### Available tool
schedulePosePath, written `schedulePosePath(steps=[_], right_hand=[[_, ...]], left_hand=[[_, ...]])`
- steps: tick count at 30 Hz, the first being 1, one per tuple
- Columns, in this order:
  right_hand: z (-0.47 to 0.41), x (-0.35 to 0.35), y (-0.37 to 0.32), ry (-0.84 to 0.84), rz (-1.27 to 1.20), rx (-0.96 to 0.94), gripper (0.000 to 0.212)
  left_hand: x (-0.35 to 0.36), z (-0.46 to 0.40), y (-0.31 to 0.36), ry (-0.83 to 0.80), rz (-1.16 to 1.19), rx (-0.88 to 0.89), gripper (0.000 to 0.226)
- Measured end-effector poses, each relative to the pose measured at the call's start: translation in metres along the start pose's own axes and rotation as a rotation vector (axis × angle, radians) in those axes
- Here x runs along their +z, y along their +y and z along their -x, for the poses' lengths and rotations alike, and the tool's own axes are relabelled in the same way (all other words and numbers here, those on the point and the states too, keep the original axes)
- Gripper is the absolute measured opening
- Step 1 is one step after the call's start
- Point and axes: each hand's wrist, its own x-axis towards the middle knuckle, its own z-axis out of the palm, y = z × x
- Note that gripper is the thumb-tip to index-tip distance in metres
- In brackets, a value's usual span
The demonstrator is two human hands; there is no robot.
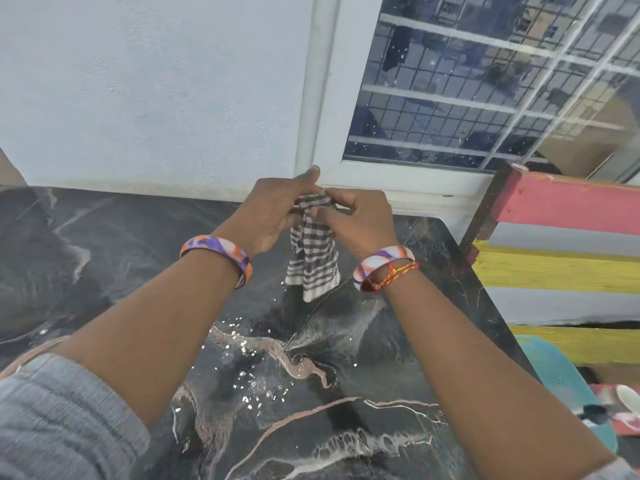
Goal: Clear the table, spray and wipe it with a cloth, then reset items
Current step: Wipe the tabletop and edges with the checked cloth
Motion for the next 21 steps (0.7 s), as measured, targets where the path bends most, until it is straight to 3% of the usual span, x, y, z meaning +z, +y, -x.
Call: schedulePosePath(steps=[3, 5, 7, 9, 13, 16, 18, 20, 21], right_hand=[[-0.009, -0.002, 0.002, -0.029, -0.04, 0.051, 0.011], [-0.012, -0.012, 0.002, -0.068, -0.236, 0.157, 0.012], [-0.017, -0.027, 0.002, -0.016, -0.45, 0.276, 0.017], [-0.022, -0.046, 0.006, 0.056, -0.587, 0.355, 0.014], [-0.04, -0.053, 0.02, 0.114, -0.621, 0.534, 0.023], [-0.05, -0.05, 0.019, 0.007, -0.693, 0.589, 0.024], [-0.054, -0.054, 0.018, -0.127, -0.501, 0.536, 0.019], [-0.058, -0.061, 0.018, -0.178, 0.008, 0.323, 0.009], [-0.064, -0.063, 0.021, -0.12, 0.208, 0.196, 0.021]], left_hand=[[-0.003, -0.001, 0.001, 0.067, 0.049, 0.023, 0.018], [-0.011, -0.002, 0.004, 0.069, -0.046, 0.069, 0.012], [-0.024, -0.005, 0.007, 0.092, -0.272, 0.122, 0.009], [-0.039, -0.011, 0.01, 0.169, -0.507, 0.161, 0.02], [-0.043, -0.02, 0.022, 0.178, -0.904, 0.229, 0.03], [-0.032, -0.026, 0.029, 0.162, -1.097, 0.332, 0.027], [-0.033, -0.033, 0.033, 0.21, -1.128, 0.397, 0.025], [-0.039, -0.039, 0.038, 0.263, -1.127, 0.44, 0.026], [-0.042, -0.041, 0.042, 0.287, -1.117, 0.465, 0.026]])
